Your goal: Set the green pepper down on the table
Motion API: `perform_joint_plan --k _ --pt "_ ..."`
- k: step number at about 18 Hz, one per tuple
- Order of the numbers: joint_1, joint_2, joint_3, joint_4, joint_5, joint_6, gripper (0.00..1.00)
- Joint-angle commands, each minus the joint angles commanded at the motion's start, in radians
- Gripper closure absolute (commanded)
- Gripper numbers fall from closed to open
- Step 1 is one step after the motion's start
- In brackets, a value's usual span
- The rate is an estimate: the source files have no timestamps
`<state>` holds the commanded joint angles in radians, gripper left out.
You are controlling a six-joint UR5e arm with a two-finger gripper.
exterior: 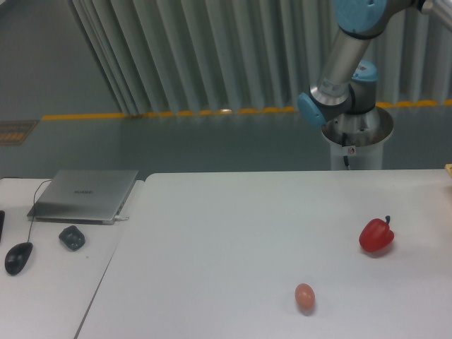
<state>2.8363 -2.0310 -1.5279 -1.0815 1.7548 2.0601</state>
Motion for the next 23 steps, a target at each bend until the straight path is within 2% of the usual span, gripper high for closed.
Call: perform_joint_plan --k 2,3,6,11,16,19,23 --pt "0.000 0.002 0.005 -0.002 0.003 0.000 0.67" --pt "0.000 0.003 0.006 -0.003 0.003 0.000 0.70" --pt "0.000 0.024 0.018 -0.008 0.003 0.000 0.71" --pt "-0.014 0.113 0.018 -0.038 -0.006 0.000 0.70" --pt "-0.098 0.163 0.008 -0.044 -0.005 -0.057 0.70" --pt "-0.170 0.163 0.005 -0.046 -0.005 -0.136 0.70" --pt "-0.284 0.155 -0.002 -0.046 -0.006 -0.306 0.70"
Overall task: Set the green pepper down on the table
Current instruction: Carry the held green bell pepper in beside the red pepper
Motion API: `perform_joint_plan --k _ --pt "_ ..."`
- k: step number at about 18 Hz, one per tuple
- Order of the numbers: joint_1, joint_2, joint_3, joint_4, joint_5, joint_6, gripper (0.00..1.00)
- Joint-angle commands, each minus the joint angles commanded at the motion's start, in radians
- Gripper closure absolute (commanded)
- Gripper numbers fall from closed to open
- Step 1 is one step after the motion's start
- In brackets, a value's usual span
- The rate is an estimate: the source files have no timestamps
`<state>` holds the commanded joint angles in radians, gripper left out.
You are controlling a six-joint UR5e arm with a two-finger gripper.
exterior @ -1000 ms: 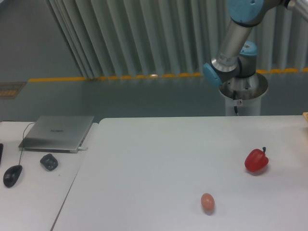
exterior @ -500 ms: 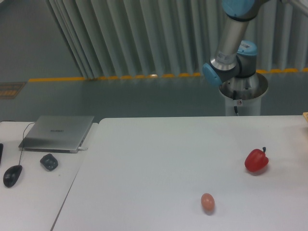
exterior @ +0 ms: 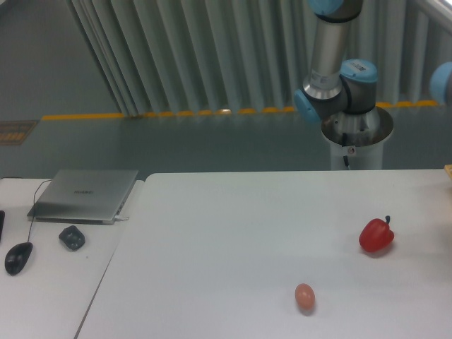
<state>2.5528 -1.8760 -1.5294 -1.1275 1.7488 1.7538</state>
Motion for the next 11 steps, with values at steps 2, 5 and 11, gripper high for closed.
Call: perform_joint_plan --k 2,5,11 --pt "-0.051 -0.003 -0.002 0.000 -0.002 -0.072 0.70" --pt "-0.104 -0.015 -0.002 0.000 -0.021 -0.154 0.70" --pt "-0.181 -0.054 -0.002 0.003 -0.055 -0.279 0.69"
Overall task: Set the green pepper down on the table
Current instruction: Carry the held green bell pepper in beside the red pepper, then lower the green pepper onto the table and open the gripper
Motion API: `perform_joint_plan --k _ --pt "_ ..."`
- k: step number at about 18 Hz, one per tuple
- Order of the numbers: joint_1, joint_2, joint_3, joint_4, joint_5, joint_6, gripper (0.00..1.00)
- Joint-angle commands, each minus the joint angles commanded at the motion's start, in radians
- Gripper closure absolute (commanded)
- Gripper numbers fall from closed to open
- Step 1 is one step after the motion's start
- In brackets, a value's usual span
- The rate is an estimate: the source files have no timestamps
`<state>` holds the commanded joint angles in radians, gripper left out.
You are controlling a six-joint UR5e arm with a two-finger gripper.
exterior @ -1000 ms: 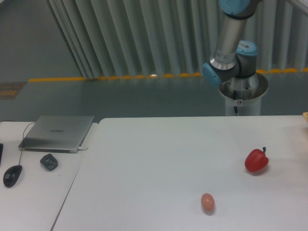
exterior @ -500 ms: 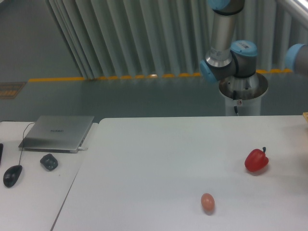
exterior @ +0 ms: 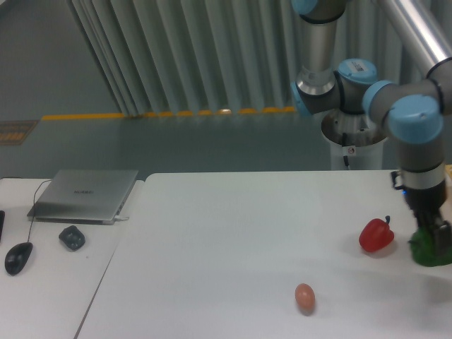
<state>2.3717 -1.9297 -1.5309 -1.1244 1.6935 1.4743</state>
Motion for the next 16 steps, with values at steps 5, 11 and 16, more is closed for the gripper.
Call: perform_joint_plan --k 5,11,16 --pt "-0.057 -0.074 0.002 0.028 0.002 -0.111 0.69" --pt "-0.068 -0.095 0.003 0.040 0.002 -0.117 0.54" --pt "-0.066 -0.083 0.003 0.040 0.003 -0.106 0.00"
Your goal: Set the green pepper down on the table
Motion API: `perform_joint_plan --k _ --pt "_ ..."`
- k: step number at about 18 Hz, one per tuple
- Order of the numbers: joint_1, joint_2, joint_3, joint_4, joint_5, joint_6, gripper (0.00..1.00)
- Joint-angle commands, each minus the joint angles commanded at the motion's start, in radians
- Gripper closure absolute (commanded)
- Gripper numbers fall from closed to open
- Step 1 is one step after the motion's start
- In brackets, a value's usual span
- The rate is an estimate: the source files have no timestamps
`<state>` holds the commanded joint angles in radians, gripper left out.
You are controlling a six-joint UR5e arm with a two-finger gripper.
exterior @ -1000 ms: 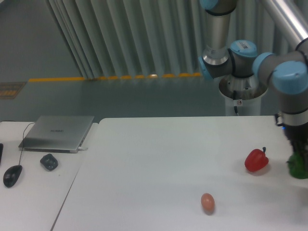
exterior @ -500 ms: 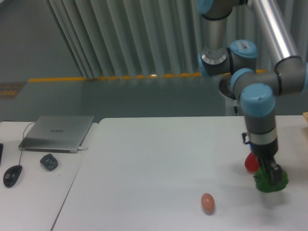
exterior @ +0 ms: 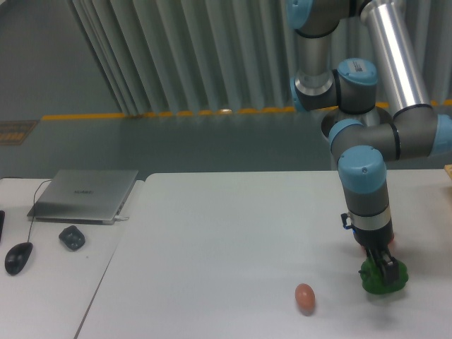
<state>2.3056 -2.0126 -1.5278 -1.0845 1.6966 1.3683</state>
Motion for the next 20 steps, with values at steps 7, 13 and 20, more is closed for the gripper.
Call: perform_joint_plan --k 7,13,20 --pt "0.027 0.051 0.023 -0.014 -0.009 0.000 0.00" --pt "0.124 0.091 0.060 -0.126 -0.067 0.127 0.00" --pt "0.236 0.083 0.121 -0.209 -0.086 0.283 0.00"
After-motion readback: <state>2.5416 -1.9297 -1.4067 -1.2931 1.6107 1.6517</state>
